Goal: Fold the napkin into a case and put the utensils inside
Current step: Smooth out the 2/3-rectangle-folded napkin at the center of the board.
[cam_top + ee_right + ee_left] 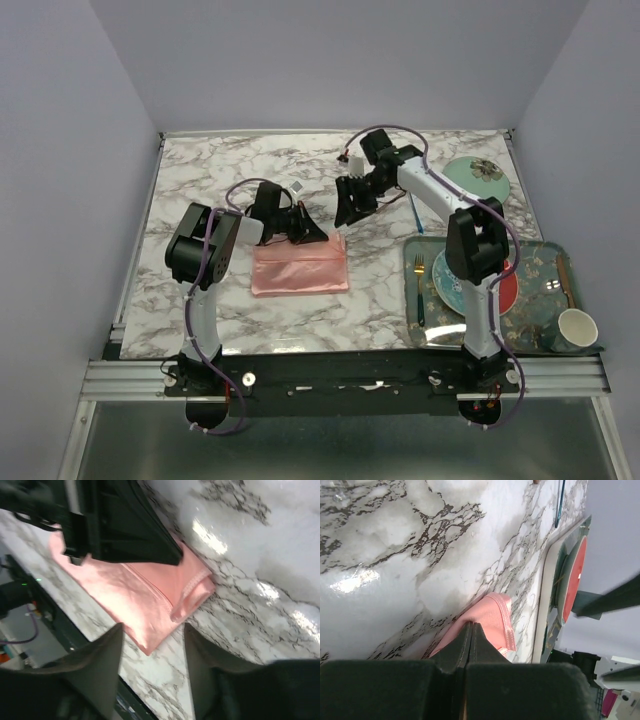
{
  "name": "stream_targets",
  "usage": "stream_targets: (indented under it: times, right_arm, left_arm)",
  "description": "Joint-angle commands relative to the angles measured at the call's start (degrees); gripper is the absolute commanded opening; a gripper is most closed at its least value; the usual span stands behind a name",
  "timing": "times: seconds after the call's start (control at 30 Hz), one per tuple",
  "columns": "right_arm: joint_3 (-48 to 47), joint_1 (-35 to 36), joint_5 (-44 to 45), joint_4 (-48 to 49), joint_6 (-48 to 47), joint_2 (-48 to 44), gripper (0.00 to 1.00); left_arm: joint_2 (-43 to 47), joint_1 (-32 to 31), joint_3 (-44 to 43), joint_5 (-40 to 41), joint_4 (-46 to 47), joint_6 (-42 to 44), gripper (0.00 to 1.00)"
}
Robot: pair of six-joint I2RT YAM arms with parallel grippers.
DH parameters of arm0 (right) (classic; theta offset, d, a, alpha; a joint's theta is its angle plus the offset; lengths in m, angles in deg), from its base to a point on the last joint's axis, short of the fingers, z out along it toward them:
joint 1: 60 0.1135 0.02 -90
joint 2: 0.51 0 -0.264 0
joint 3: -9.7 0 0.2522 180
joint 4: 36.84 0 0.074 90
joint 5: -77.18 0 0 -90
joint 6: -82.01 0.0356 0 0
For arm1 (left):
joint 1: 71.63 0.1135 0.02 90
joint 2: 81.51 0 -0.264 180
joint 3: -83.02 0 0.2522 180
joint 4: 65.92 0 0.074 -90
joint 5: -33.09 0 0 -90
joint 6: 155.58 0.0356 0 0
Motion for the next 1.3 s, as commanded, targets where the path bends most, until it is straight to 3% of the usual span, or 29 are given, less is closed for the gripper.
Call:
stream_targets:
  times: [0.0, 0.17, 0.47, 0.73, 0.83, 0.93, 1.03, 1.27]
  right_arm:
    - [-3.8, -3.3, -18.2, 5.3, 7.0, 4.8, 0.49]
    - [3.4, -3.3, -21.3, 15.8, 17.9, 4.8, 0.22]
    - [13.7, -3.3, -16.3, 17.4, 19.6, 8.6, 0.18]
    - [12.7, -3.2, -3.9, 11.9, 16.7, 11.1, 0.21]
    - [12.8, -3.2, -2.1, 10.8, 15.6, 11.1, 0.2]
    - [13.6, -3.2, -1.3, 10.7, 15.6, 10.8, 0.2]
    - [13.6, -3.2, -0.9, 10.9, 16.0, 10.8, 0.2]
    - [13.1, -3.2, 0.4, 10.1, 15.4, 10.9, 0.19]
  left_arm:
    - [-3.1, -0.2, 0.4, 5.1, -8.0, 5.3, 0.0]
    - [-3.1, -0.2, 0.5, 5.2, -9.0, 6.1, 0.0]
    - [-3.3, 0.1, 0.9, 5.1, -9.6, 6.5, 0.0]
    - [-3.4, 0.9, -0.2, 3.7, -8.5, 5.2, 0.0]
    - [-3.0, 1.5, -0.1, -1.6, -3.9, 1.7, 0.0]
    - [2.0, 2.3, 3.7, -7.9, 9.7, -5.0, 0.14]
    - [6.0, 2.3, 6.0, -12.6, 15.3, -9.6, 0.15]
    - [6.8, 5.8, 14.6, -13.3, 14.9, -10.4, 0.18]
